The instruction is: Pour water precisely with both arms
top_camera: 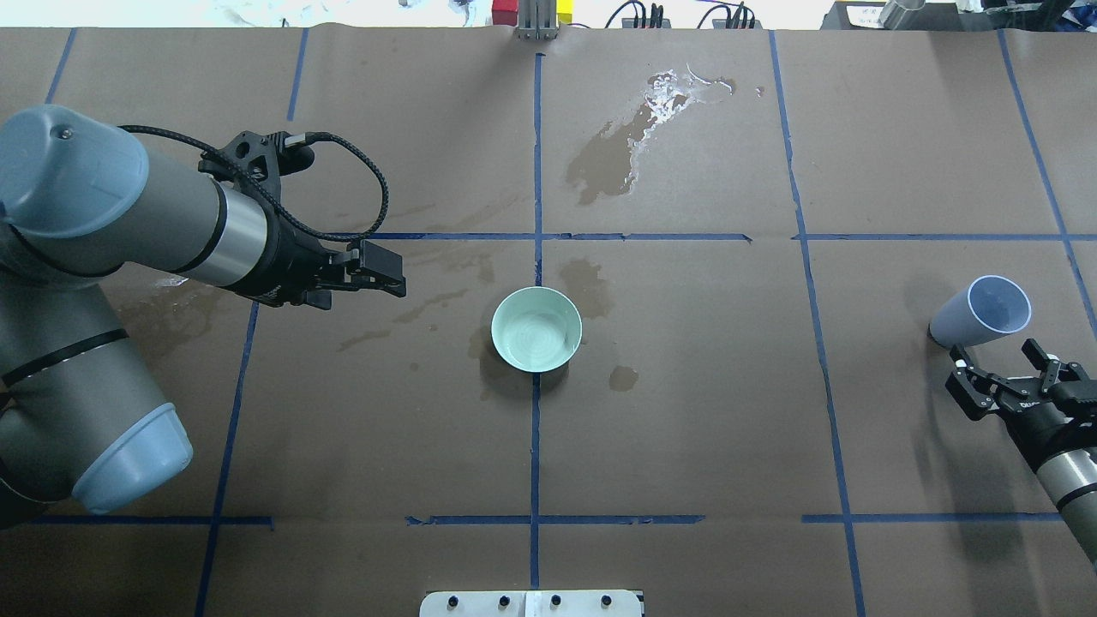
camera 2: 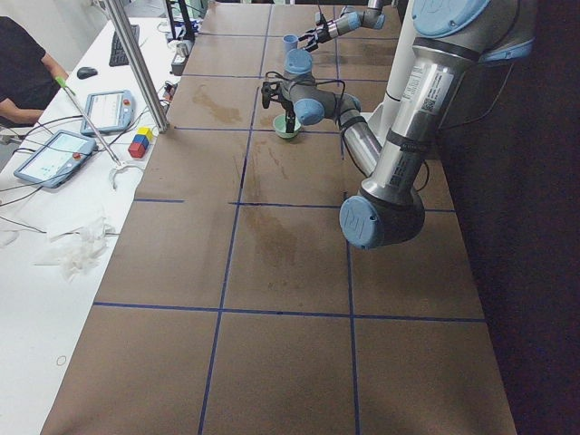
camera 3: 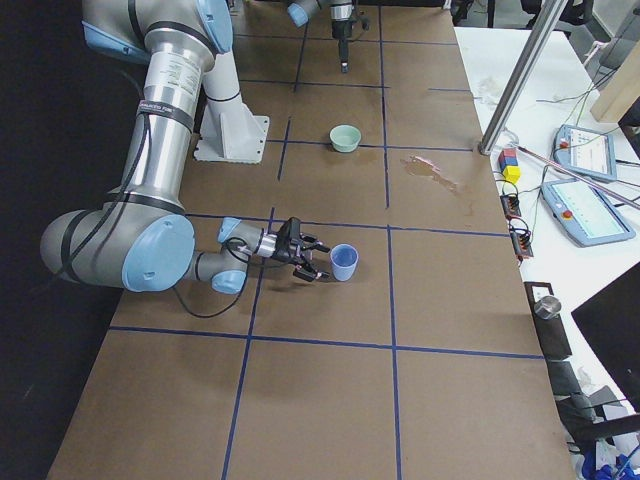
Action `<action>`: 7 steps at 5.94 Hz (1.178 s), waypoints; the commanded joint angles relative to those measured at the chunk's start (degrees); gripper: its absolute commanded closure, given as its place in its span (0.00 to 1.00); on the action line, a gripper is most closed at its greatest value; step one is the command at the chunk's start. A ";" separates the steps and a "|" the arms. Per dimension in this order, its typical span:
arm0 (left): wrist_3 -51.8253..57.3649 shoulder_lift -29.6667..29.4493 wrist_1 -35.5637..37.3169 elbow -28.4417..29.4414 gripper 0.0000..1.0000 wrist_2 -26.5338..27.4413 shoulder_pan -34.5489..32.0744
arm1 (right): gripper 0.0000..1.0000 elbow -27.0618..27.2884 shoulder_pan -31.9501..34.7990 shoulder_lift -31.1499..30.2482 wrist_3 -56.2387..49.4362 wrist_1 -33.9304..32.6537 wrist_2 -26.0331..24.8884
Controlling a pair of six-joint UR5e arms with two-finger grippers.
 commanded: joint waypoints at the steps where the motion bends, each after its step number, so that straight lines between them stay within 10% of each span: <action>1: 0.00 0.00 0.00 -0.34 0.00 0.00 -0.13 | 0.01 -4.68 0.04 1.87 -0.18 7.01 -2.83; 7: 0.00 0.09 0.00 -1.05 0.00 0.00 -0.31 | 0.01 -6.12 1.96 3.90 -1.85 7.33 -3.55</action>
